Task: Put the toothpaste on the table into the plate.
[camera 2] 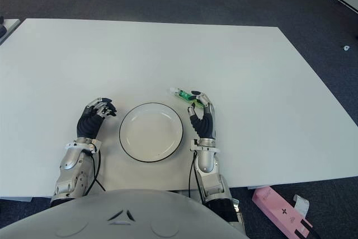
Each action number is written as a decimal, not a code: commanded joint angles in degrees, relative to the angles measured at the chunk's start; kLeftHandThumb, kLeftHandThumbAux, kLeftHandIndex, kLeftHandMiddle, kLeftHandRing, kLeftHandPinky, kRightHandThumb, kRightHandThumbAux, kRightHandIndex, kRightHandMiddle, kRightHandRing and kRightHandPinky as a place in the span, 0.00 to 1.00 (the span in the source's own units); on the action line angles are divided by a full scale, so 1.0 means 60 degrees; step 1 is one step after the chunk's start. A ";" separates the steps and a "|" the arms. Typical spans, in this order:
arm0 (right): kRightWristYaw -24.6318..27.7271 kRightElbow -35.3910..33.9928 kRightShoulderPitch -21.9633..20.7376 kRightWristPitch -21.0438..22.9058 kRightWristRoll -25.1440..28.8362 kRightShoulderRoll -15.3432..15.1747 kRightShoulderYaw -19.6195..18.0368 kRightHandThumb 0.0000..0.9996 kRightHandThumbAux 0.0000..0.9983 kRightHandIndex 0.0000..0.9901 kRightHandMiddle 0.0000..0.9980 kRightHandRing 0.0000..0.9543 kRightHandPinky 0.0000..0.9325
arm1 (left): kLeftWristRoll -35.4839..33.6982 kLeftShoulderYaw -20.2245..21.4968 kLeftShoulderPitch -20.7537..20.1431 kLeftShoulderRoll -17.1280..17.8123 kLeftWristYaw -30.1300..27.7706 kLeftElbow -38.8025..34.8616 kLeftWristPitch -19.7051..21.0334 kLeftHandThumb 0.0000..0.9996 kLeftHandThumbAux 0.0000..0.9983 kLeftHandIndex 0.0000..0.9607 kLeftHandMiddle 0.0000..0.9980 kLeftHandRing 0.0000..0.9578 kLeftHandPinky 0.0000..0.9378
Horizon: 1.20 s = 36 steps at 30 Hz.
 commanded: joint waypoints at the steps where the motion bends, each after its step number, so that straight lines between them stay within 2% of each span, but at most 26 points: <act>1: -0.0202 0.0137 -0.0603 0.0279 -0.0664 -0.0586 -0.0088 0.53 0.61 0.10 0.08 0.09 0.10 | 0.0141 -0.0061 0.0289 -0.0072 0.0267 0.0288 0.0611 0.72 0.72 0.45 0.55 0.56 0.56; 3: -0.0056 0.0100 -0.0933 0.0515 -0.0718 -0.0830 -0.0159 0.54 0.54 0.04 0.03 0.04 0.05 | 0.0084 -0.0052 0.0299 -0.0093 0.0256 0.0275 0.0630 0.71 0.72 0.45 0.55 0.57 0.56; 6: 0.0096 0.0023 -0.1262 0.0843 -0.0835 -0.1126 -0.0182 0.54 0.48 0.01 0.01 0.01 0.01 | 0.0070 -0.0047 0.0304 -0.0097 0.0235 0.0270 0.0620 0.71 0.72 0.45 0.55 0.57 0.56; 13: 0.0500 -0.0020 -0.1823 0.1289 -0.0921 -0.1774 -0.0170 0.57 0.37 0.00 0.00 0.00 0.00 | 0.0105 -0.0075 0.0288 -0.0095 0.0135 0.0388 0.0405 0.71 0.72 0.45 0.54 0.55 0.54; 19: 0.1220 0.0029 -0.2286 0.1460 -0.1015 -0.2390 0.0017 0.55 0.25 0.00 0.00 0.00 0.00 | 0.0095 -0.0061 0.0280 -0.0166 0.0189 0.0447 0.0311 0.71 0.72 0.45 0.53 0.53 0.53; 27: 0.2141 0.0565 -0.3273 0.2218 -0.1898 -0.3097 0.0678 0.50 0.15 0.00 0.00 0.00 0.00 | 0.0124 -0.0049 0.0316 -0.0250 0.0260 0.0445 0.0273 0.71 0.72 0.45 0.52 0.53 0.53; 33: 0.2578 0.0742 -0.3768 0.2777 -0.2838 -0.3471 0.1331 0.51 0.13 0.00 0.00 0.00 0.00 | 0.0153 -0.0069 0.0359 -0.0258 0.0231 0.0426 0.0230 0.71 0.72 0.45 0.53 0.54 0.55; 36: 0.3165 0.0734 -0.3971 0.2894 -0.3127 -0.3751 0.1695 0.50 0.12 0.00 0.00 0.00 0.00 | 0.0127 -0.0074 0.0375 -0.0250 0.0159 0.0451 0.0152 0.71 0.72 0.45 0.54 0.55 0.56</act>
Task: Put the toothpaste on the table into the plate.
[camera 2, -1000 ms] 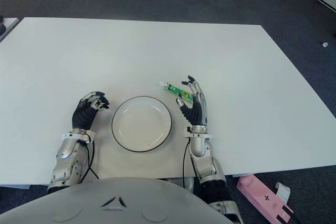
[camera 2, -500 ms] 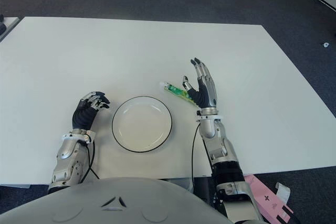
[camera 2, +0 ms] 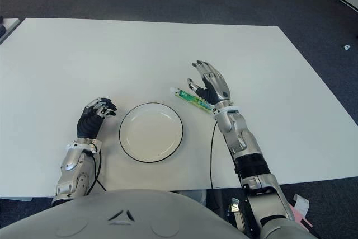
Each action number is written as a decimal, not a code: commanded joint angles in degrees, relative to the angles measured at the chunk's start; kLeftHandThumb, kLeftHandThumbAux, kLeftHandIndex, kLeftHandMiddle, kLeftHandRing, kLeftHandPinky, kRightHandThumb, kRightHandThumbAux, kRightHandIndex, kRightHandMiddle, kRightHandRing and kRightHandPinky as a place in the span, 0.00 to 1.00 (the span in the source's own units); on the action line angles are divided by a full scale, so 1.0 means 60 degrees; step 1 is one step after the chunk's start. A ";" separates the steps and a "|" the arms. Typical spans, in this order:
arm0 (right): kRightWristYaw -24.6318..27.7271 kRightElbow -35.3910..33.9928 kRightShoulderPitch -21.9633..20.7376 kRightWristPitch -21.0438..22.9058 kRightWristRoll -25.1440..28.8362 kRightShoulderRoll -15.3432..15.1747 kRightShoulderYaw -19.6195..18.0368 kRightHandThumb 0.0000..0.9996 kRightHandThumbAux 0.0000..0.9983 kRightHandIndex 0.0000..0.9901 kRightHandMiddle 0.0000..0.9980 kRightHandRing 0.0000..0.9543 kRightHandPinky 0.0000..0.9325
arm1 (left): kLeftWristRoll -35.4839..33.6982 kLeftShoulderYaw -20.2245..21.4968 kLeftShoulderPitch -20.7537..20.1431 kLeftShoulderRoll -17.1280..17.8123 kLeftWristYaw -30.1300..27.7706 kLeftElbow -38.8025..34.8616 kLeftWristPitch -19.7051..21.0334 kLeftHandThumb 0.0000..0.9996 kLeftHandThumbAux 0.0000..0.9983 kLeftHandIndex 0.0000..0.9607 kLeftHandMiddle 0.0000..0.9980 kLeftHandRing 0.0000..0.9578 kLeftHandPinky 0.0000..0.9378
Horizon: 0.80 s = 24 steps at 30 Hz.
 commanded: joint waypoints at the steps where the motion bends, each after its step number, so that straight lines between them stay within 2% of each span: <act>1: 0.0801 0.0155 -0.0324 0.0274 -0.0500 -0.0408 0.0579 0.50 0.12 0.00 0.00 0.00 0.00 | 0.0122 -0.0075 0.0327 -0.0028 0.0076 0.0437 0.0330 0.71 0.72 0.45 0.54 0.55 0.56; 10: 0.1868 0.0387 -0.0905 -0.0081 -0.0704 -0.1017 0.1296 0.51 0.12 0.00 0.00 0.00 0.00 | 0.0188 -0.0105 0.0327 -0.0040 0.0155 0.0460 0.0277 0.71 0.72 0.45 0.55 0.56 0.56; 24: 0.2678 0.1068 -0.1564 -0.0919 -0.0850 -0.1706 0.2122 0.54 0.12 0.00 0.00 0.00 0.00 | 0.0152 -0.0088 0.0293 -0.0178 0.0247 0.0457 0.0412 0.71 0.72 0.45 0.55 0.56 0.56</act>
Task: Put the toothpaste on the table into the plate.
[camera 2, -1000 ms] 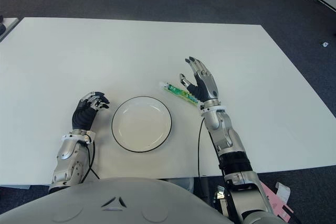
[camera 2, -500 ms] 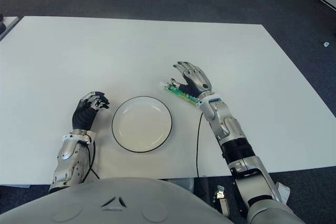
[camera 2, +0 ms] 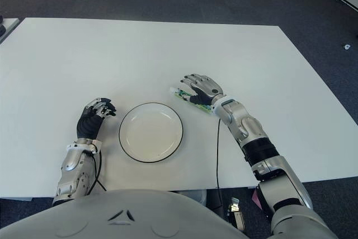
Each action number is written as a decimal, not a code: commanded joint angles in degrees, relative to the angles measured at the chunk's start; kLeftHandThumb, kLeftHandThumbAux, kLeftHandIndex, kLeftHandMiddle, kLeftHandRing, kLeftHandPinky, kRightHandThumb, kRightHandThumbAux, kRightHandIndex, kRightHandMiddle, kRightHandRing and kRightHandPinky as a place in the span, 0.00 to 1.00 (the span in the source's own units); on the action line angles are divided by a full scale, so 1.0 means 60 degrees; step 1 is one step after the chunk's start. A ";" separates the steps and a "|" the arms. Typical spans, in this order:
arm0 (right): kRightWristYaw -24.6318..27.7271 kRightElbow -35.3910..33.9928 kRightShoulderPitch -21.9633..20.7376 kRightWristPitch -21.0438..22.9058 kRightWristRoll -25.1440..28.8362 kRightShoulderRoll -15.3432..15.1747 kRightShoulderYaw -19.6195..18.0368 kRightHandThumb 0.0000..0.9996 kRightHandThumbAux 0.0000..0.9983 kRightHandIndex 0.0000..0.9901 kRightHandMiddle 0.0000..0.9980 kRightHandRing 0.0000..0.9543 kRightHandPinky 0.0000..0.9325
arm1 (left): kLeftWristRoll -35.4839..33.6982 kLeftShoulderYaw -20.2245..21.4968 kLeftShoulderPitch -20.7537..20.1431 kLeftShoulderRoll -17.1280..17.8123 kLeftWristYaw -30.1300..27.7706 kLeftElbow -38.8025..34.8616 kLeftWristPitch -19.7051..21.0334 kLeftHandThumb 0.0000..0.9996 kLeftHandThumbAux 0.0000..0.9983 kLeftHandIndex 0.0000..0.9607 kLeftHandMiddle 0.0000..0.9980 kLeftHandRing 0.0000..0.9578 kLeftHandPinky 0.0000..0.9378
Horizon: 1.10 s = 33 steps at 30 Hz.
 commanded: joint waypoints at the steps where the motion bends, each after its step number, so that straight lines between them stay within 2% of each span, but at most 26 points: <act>1: 0.0339 0.0301 -0.0219 -0.0287 -0.0108 -0.0218 0.0305 0.54 0.13 0.00 0.00 0.00 0.00 | 0.0162 -0.0073 0.0285 -0.0086 0.0283 0.0394 0.0561 0.71 0.72 0.45 0.55 0.56 0.57; 14: 0.0656 0.1577 -0.0640 -0.0275 -0.0589 -0.0309 0.1078 0.58 0.14 0.00 0.00 0.00 0.00 | 0.0254 -0.0078 0.0370 -0.0213 0.0774 0.0110 0.1029 0.71 0.72 0.45 0.52 0.55 0.56; 24: 0.0697 0.1978 -0.0649 -0.0151 -0.0630 -0.0361 0.1317 0.59 0.15 0.00 0.00 0.00 0.00 | 0.0148 -0.0079 0.0520 -0.0191 0.0514 0.0091 0.0702 0.71 0.72 0.45 0.54 0.56 0.56; 33: 0.0233 0.2525 -0.0662 -0.0076 -0.0520 -0.0313 0.1284 0.58 0.15 0.00 0.00 0.00 0.00 | 0.0181 -0.0084 0.0639 -0.0043 0.0376 0.0122 0.0533 0.71 0.72 0.45 0.55 0.56 0.56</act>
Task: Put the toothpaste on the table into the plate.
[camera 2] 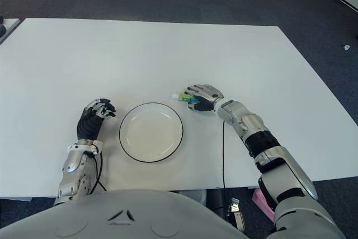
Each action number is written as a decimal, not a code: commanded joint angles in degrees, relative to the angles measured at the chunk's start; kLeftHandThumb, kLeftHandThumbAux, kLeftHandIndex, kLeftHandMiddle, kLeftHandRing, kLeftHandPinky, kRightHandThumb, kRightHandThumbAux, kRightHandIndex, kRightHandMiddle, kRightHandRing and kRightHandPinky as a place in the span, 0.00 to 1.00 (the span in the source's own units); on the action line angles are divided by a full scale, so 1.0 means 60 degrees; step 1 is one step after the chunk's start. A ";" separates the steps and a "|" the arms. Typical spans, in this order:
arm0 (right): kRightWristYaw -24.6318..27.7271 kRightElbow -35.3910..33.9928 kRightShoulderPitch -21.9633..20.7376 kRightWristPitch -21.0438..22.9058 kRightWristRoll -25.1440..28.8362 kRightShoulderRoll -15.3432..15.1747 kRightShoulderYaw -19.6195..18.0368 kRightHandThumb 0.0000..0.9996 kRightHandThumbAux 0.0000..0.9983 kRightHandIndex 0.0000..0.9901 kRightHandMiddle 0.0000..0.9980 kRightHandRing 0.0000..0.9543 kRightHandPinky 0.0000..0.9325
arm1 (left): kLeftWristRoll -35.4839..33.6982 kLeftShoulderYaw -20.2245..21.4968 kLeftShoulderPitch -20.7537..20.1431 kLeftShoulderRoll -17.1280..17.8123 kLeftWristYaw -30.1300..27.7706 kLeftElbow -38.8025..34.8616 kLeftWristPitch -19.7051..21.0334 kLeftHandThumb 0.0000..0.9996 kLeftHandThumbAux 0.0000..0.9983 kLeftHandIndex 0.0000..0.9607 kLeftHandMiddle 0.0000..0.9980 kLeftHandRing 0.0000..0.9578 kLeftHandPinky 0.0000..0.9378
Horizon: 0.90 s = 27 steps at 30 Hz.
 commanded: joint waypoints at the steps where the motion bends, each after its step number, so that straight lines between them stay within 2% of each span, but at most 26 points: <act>1: -0.0002 0.0471 0.0153 0.0165 -0.0076 -0.0025 0.0136 0.58 0.15 0.00 0.00 0.00 0.00 | 0.0101 -0.0083 0.0403 0.0075 -0.0055 0.0415 0.0405 0.71 0.72 0.45 0.55 0.56 0.56; 9: -0.0626 0.1123 0.0232 0.0359 0.0068 0.0176 0.0067 0.57 0.13 0.00 0.00 0.00 0.00 | 0.0131 -0.0078 0.0555 0.0144 -0.0088 0.0271 0.0381 0.71 0.72 0.45 0.55 0.55 0.55; 20: -0.1979 0.2927 0.0074 0.0747 0.0216 0.0849 0.0088 0.60 0.13 0.00 0.00 0.00 0.00 | 0.0200 0.0019 0.0742 0.0121 0.0132 0.0013 0.0524 0.72 0.72 0.45 0.54 0.56 0.56; 27: -0.2543 0.3287 0.0278 0.0888 0.0378 0.1159 0.0037 0.59 0.12 0.00 0.00 0.00 0.00 | 0.0188 0.0046 0.0751 0.0167 0.0024 0.0070 0.0344 0.72 0.72 0.45 0.55 0.56 0.55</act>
